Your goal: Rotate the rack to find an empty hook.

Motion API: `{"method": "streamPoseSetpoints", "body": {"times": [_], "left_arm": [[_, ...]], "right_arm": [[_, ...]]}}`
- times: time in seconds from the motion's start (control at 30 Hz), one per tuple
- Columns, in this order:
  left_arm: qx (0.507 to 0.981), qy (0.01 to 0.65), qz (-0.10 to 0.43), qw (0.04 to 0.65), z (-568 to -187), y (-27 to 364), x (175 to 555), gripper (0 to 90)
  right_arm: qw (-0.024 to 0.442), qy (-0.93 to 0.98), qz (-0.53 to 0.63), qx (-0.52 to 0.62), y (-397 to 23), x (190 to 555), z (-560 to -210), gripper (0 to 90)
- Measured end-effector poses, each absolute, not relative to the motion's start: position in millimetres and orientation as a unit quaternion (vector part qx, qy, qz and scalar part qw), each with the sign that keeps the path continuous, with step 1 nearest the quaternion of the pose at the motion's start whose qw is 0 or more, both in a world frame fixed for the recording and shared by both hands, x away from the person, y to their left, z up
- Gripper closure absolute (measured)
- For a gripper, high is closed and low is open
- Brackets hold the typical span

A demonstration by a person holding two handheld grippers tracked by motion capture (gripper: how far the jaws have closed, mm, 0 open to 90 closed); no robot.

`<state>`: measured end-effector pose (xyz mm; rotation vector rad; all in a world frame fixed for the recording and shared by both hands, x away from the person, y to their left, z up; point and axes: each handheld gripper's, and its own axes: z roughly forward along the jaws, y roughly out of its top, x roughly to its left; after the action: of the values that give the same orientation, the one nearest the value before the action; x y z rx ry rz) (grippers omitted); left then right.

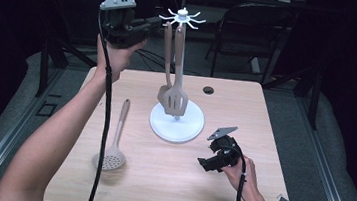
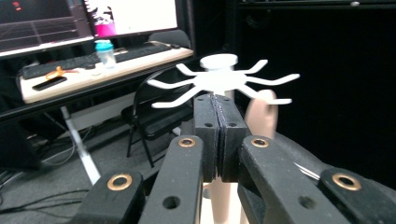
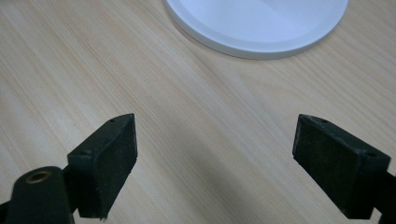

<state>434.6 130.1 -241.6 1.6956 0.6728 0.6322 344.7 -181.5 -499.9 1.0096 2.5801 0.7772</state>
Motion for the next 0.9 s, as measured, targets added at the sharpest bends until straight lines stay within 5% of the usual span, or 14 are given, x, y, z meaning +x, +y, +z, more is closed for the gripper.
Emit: {"method": "streamPoseSetpoints", "body": {"times": [0.9], "left_arm": [[0.732,0.310,0.287,0.534,-245.4,117.8,455.5,89.2]], "right_arm": [[0.131,0.889,0.270,0.346,-181.5,345.0,-501.3,13.5]]}}
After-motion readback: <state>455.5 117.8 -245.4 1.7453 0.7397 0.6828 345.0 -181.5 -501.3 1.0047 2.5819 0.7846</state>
